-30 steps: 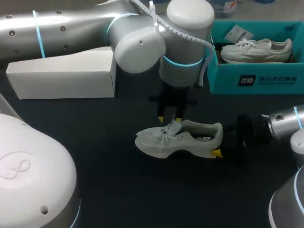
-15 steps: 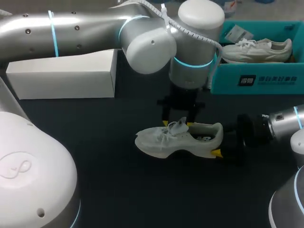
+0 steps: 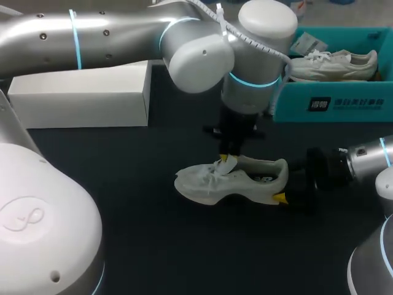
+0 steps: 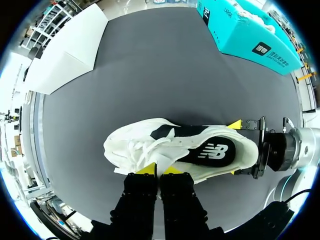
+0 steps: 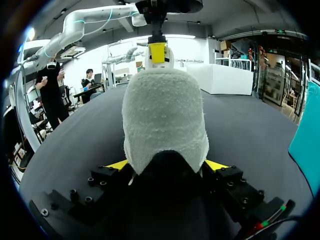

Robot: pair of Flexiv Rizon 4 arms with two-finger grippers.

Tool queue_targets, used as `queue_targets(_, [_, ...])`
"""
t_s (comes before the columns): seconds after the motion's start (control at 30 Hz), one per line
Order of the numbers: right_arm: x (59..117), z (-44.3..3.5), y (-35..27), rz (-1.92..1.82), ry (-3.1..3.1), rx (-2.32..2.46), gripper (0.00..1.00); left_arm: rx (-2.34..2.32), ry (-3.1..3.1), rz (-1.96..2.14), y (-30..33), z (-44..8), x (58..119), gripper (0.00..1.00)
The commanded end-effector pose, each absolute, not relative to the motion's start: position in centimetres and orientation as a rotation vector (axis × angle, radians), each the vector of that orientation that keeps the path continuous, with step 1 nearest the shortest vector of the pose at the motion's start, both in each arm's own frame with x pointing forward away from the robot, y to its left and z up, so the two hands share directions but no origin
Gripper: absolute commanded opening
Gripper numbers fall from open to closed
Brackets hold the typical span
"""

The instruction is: Take the shoe out of the shoebox, open the shoe tongue, remove and reinsert the insole, then place the shoe into the shoebox

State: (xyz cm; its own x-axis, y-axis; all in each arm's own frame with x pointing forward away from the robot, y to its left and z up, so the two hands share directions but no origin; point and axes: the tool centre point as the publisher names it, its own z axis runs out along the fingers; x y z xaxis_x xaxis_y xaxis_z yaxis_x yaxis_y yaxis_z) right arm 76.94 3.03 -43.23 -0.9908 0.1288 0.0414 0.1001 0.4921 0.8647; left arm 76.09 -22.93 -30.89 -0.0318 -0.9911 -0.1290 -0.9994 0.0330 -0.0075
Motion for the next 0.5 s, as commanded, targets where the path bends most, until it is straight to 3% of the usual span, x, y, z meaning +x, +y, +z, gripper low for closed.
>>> queue_targets(0.03, [76.6, -43.8, 3.1, 1.549, 2.692, 0.208, 0.0, -2.128, 2.186, 0.089, -20.5, -30.1, 76.6, 0.0])
queue_targets(0.5, [76.6, -43.8, 3.1, 1.549, 2.692, 0.208, 0.0, -2.195, 2.162, 0.119, -15.7, -30.6, 77.9, 0.0])
